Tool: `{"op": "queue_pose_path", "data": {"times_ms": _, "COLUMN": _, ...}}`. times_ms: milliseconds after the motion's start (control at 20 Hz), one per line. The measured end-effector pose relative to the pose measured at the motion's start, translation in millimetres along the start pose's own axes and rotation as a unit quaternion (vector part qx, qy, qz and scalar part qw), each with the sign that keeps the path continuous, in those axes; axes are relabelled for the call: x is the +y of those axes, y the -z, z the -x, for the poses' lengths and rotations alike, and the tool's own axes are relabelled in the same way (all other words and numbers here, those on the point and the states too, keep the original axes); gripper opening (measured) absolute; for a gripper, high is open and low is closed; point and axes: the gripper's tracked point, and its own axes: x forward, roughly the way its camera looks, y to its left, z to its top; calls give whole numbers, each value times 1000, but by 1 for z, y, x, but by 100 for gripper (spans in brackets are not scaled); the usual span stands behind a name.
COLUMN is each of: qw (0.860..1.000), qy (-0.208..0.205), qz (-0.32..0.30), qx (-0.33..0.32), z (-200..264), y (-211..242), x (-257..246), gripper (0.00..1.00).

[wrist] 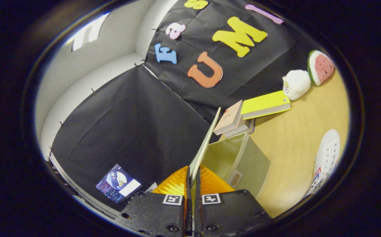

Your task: Open the storage box then place both shoes into the box .Put the left shoe in first, then the right shoe, with the right side of both shoes facing outward in a uniform manner.

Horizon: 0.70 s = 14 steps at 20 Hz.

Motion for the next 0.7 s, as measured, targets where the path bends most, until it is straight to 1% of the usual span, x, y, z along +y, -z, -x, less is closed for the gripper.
{"op": "queue_pose_path", "data": {"times_ms": 50, "qw": 1000, "qy": 1, "qz": 8, "qx": -1, "z": -3, "y": -7, "x": 10, "gripper": 7}}
{"op": "queue_pose_path", "data": {"times_ms": 200, "qw": 999, "qy": 24, "qz": 44, "qx": 7, "z": -18, "y": -16, "x": 35, "gripper": 7}}
{"op": "queue_pose_path", "data": {"times_ms": 350, "qw": 996, "qy": 23, "qz": 82, "qx": 11, "z": -40, "y": -27, "x": 78, "gripper": 8}}
{"op": "queue_pose_path", "data": {"times_ms": 500, "qw": 991, "qy": 27, "qz": 130, "qx": 30, "z": -73, "y": -30, "x": 115, "gripper": 16}}
{"op": "queue_pose_path", "data": {"times_ms": 650, "qw": 984, "qy": 32, "qz": 169, "qx": 50, "z": -112, "y": -23, "x": 150, "gripper": 21}}
{"op": "queue_pose_path", "data": {"times_ms": 700, "qw": 982, "qy": 33, "qz": 178, "qx": 56, "z": -126, "y": -18, "x": 158, "gripper": 25}}
